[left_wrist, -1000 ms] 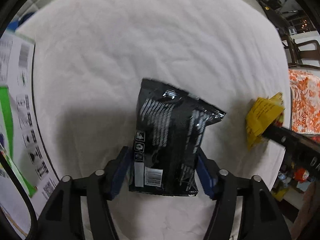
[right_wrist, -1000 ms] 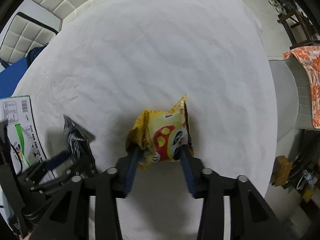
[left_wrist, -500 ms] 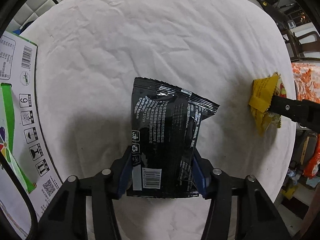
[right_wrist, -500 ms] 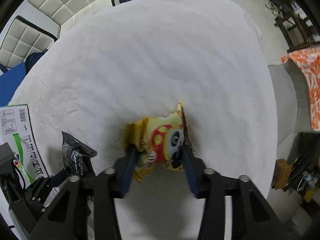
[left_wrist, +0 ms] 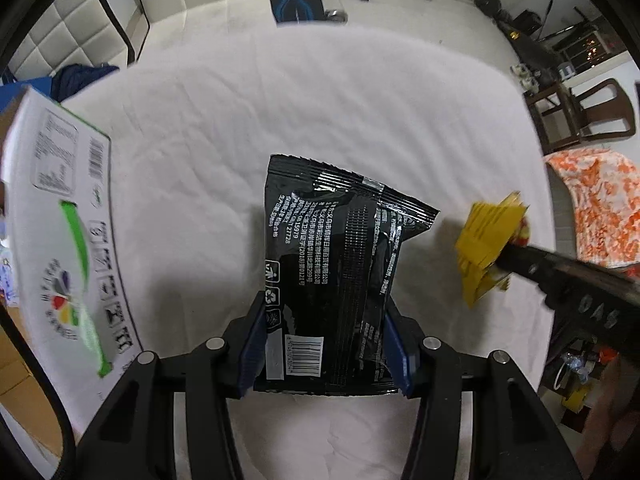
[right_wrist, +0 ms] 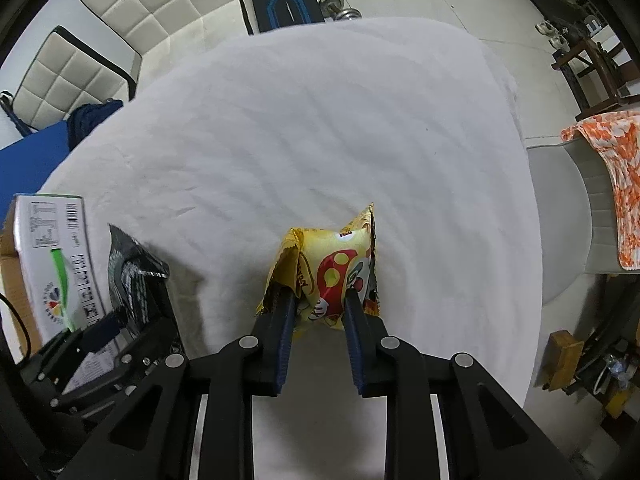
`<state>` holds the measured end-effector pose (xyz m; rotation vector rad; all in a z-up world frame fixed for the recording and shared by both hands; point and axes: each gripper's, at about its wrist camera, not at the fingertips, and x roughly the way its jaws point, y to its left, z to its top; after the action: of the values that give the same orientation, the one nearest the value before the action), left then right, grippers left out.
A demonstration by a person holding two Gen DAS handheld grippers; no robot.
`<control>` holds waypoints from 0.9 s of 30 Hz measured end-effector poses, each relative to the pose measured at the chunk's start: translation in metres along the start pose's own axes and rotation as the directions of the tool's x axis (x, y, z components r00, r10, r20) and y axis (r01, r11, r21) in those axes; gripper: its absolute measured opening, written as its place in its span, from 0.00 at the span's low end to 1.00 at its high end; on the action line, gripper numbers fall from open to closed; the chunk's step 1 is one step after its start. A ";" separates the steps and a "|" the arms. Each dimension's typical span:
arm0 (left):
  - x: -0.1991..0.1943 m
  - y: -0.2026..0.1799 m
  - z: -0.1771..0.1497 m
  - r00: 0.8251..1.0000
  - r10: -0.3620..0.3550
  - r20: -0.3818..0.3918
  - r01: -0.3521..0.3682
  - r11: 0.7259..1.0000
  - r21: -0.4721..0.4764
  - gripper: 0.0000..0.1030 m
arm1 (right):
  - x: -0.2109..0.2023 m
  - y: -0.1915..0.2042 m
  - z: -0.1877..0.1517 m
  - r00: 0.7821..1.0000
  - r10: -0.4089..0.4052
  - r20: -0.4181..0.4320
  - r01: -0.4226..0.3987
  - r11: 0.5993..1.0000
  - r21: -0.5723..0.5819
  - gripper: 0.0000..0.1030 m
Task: Organize snacks
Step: 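Carry both packets into the box and release them in the remaining space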
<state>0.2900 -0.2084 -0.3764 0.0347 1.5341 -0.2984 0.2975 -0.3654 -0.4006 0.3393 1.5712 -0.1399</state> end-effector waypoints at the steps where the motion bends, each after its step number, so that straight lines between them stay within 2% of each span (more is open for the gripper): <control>1: -0.008 0.000 -0.001 1.000 -0.006 0.012 0.006 1.000 0.002 0.48 | -0.005 0.003 -0.003 1.000 0.004 0.006 -0.004 1.000 -0.002 0.25; 7: -0.050 0.010 -0.007 0.995 -0.048 0.088 0.047 0.999 0.010 0.48 | -0.039 0.006 -0.013 0.998 0.035 0.051 -0.034 0.999 -0.022 0.25; 9: -0.060 0.017 -0.010 0.992 -0.070 0.108 0.069 0.998 0.011 0.48 | -0.049 0.014 -0.020 0.997 0.042 0.065 -0.041 0.999 -0.030 0.25; 15: -0.094 0.035 -0.012 0.982 -0.079 0.174 0.077 0.997 0.018 0.48 | -0.086 0.048 -0.041 0.992 0.073 0.103 -0.065 0.995 -0.074 0.25; 22: -0.137 0.087 -0.026 0.968 -0.077 0.240 0.086 0.996 -0.024 0.48 | -0.128 0.116 -0.069 0.981 0.134 0.140 -0.110 0.980 -0.166 0.25; 27: -0.163 0.150 -0.045 0.963 -0.037 0.267 0.059 0.995 -0.077 0.48 | -0.139 0.189 -0.096 0.973 0.194 0.126 -0.157 0.953 -0.260 0.25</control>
<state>0.2765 -0.0272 -0.2421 -0.1057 1.2806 -0.2650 0.2626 -0.1755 -0.2365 0.2632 1.3824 0.1667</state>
